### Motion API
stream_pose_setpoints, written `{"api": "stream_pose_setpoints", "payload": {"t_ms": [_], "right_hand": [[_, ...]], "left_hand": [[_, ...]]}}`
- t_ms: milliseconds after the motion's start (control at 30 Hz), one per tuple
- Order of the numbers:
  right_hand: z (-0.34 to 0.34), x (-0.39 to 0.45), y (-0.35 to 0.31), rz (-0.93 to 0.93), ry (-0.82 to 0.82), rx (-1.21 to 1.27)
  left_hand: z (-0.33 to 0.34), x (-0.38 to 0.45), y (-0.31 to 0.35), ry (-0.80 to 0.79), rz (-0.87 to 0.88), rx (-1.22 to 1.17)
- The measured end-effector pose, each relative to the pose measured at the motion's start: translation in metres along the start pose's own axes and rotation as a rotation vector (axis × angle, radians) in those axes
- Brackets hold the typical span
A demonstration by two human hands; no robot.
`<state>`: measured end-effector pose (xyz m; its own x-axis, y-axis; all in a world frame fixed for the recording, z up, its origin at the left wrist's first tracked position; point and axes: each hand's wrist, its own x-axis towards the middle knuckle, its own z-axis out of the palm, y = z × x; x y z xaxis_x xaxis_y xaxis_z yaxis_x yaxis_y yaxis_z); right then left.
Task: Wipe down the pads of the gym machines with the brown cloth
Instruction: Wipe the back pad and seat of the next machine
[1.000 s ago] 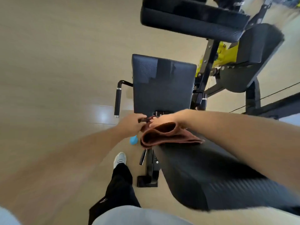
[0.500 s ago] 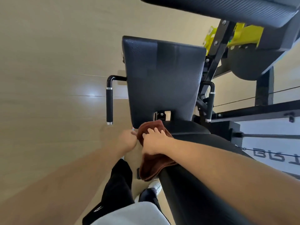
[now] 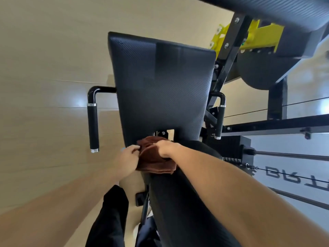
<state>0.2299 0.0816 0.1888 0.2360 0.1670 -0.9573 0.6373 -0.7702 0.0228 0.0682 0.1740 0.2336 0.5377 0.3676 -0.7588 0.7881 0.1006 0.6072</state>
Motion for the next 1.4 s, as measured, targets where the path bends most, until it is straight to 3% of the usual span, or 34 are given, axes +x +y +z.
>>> {"api": "stream_pose_setpoints", "payload": {"t_ms": [67, 200, 267, 367, 433, 533, 633, 767, 1033, 1233, 1400], "right_hand": [[-0.008, -0.005, 0.049, 0.084, 0.06, 0.018], [-0.047, -0.092, 0.083, 0.144, 0.081, 0.195], [-0.047, -0.096, 0.101, 0.142, 0.055, 0.274], [-0.026, -0.071, 0.094, 0.112, 0.055, 0.132], [-0.017, -0.059, 0.063, 0.002, 0.029, 0.094], [-0.014, -0.069, 0.001, -0.204, -0.048, 0.025], [-0.011, -0.071, -0.028, -0.239, -0.046, 0.093], [-0.02, -0.058, -0.003, -0.174, 0.011, 0.141], [-0.043, -0.124, 0.104, -0.024, 0.075, 0.183], [-0.035, -0.199, 0.123, -0.166, -0.033, 0.327], [-0.013, -0.286, 0.107, -0.516, -0.135, 0.348]], "left_hand": [[0.007, 0.008, 0.021, -0.102, 0.059, 0.123], [0.025, 0.014, 0.056, -0.394, 0.103, 0.43], [0.033, 0.017, 0.059, -0.361, 0.117, 0.475], [0.024, 0.024, 0.049, -0.18, 0.084, 0.472], [0.007, 0.031, 0.035, -0.066, 0.043, 0.434], [-0.021, 0.039, 0.013, -0.032, -0.066, 0.396], [-0.037, 0.049, 0.003, 0.01, -0.155, 0.299], [-0.031, 0.051, 0.019, -0.069, -0.111, 0.265], [0.024, -0.009, 0.089, -0.551, 0.018, 0.612], [0.031, -0.072, 0.111, -0.541, 0.05, 0.746], [0.019, -0.141, 0.106, -0.421, 0.099, 0.73]]}}
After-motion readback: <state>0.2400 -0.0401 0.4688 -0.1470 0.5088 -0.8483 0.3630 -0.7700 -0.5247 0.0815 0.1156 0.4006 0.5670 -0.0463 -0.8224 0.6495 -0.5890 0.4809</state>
